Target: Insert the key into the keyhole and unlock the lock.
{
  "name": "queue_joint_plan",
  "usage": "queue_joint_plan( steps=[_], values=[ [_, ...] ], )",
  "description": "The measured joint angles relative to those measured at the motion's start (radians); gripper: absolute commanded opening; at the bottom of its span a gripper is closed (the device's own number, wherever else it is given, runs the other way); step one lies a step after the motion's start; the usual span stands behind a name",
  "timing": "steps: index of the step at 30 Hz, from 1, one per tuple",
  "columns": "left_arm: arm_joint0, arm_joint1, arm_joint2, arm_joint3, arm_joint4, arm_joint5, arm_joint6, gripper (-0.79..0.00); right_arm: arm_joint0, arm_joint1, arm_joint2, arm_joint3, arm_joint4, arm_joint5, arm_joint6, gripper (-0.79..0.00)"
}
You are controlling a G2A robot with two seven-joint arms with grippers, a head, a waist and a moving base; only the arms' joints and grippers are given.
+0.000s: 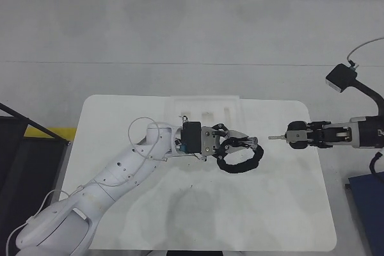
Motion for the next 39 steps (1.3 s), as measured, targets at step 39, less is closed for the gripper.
queue_joint_plan(
  steps=[39],
  values=[
    [0.077, -0.066, -0.024, -0.016, 0.167, 0.291, -0.098, -0.785, 0.16, 0.263, -0.264, -0.124, 0.056, 0.163, -0.161, -0.785]
  ],
)
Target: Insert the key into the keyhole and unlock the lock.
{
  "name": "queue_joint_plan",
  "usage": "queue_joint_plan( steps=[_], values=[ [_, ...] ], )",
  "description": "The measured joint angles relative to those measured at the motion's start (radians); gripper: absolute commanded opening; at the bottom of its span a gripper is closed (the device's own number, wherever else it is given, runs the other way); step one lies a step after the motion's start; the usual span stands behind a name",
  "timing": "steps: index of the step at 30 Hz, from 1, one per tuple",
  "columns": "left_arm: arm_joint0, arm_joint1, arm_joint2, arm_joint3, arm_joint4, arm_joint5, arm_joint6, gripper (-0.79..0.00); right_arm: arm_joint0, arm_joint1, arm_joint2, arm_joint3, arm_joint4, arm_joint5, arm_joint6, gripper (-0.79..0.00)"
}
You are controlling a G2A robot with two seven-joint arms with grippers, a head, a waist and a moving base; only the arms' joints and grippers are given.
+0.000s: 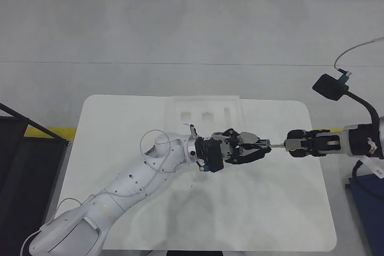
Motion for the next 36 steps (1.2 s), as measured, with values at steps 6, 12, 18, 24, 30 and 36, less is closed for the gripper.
queue_joint_plan(
  steps=[6, 12, 18, 24, 30, 36],
  values=[
    [0.006, -0.006, -0.006, 0.007, 0.013, 0.001, 0.011, -0.785, 0.018, 0.012, -0.034, 0.004, -0.004, 0.008, -0.009, -0.785],
    [0.009, -0.012, -0.012, 0.011, 0.021, -0.008, 0.022, -0.785, 0.038, 0.018, -0.064, 0.0, -0.019, 0.017, -0.017, -0.785],
    [0.013, -0.016, -0.017, 0.013, 0.03, -0.019, 0.027, -0.785, 0.054, 0.018, -0.085, 0.004, -0.026, 0.024, -0.024, -0.785],
    [0.017, -0.02, -0.025, 0.015, 0.036, -0.025, 0.029, -0.785, 0.066, 0.016, -0.1, 0.008, -0.031, 0.025, -0.025, -0.785],
    [0.021, -0.025, -0.032, 0.015, 0.04, -0.03, 0.031, -0.785, 0.072, 0.015, -0.113, 0.01, -0.039, 0.024, -0.024, -0.785],
    [0.029, -0.028, -0.041, 0.017, 0.042, -0.027, 0.031, -0.785, 0.079, 0.017, -0.12, 0.01, -0.048, 0.024, -0.024, -0.785]
  ],
)
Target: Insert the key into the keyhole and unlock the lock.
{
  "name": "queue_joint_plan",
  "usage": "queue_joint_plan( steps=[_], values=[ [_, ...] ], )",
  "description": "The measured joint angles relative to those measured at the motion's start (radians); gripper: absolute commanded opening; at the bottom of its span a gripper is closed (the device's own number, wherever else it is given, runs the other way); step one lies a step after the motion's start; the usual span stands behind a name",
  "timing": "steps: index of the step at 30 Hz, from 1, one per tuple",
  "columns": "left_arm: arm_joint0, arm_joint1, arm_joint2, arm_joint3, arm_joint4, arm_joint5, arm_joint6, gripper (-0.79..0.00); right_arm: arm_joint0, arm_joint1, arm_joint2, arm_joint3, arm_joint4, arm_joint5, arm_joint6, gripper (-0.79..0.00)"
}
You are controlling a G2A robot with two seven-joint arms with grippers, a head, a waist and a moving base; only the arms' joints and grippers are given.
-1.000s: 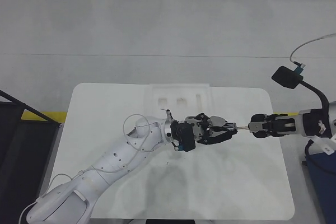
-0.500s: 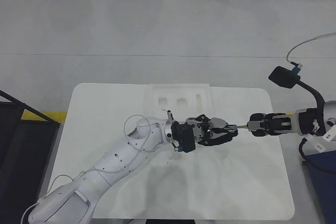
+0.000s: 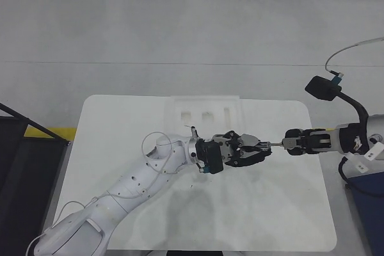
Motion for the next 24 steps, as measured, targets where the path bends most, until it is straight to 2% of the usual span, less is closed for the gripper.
queue_joint_plan(
  steps=[24],
  values=[
    [0.018, -0.002, -0.029, -0.003, 0.055, -0.019, 0.027, -0.785, 0.008, 0.0, -0.024, 0.004, 0.043, -0.005, 0.005, -0.785]
  ],
)
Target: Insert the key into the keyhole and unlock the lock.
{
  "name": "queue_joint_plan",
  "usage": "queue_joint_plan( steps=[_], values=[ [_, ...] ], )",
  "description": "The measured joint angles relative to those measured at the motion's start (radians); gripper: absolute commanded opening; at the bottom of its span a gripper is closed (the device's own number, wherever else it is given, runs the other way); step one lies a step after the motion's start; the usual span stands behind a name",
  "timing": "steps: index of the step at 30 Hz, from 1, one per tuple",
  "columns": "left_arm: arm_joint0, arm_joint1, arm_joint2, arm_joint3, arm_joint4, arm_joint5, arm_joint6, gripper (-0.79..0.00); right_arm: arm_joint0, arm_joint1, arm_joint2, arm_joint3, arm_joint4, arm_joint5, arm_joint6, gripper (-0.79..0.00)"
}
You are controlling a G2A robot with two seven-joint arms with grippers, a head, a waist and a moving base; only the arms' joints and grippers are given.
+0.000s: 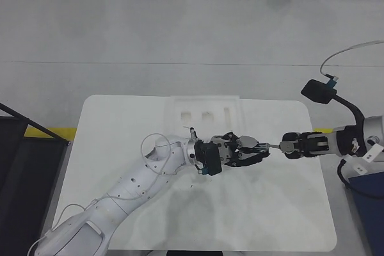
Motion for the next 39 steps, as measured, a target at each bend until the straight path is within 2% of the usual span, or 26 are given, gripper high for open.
queue_joint_plan(
  steps=[10, 39],
  values=[
    [-0.031, 0.003, 0.005, 0.054, 0.087, 0.01, 0.114, -0.785, 0.023, 0.004, -0.048, 0.022, 0.044, -0.016, 0.016, -0.785],
    [-0.042, -0.012, 0.011, 0.085, 0.091, 0.009, 0.154, -0.785, 0.112, 0.008, -0.164, 0.048, 0.07, -0.015, 0.015, -0.785]
  ],
)
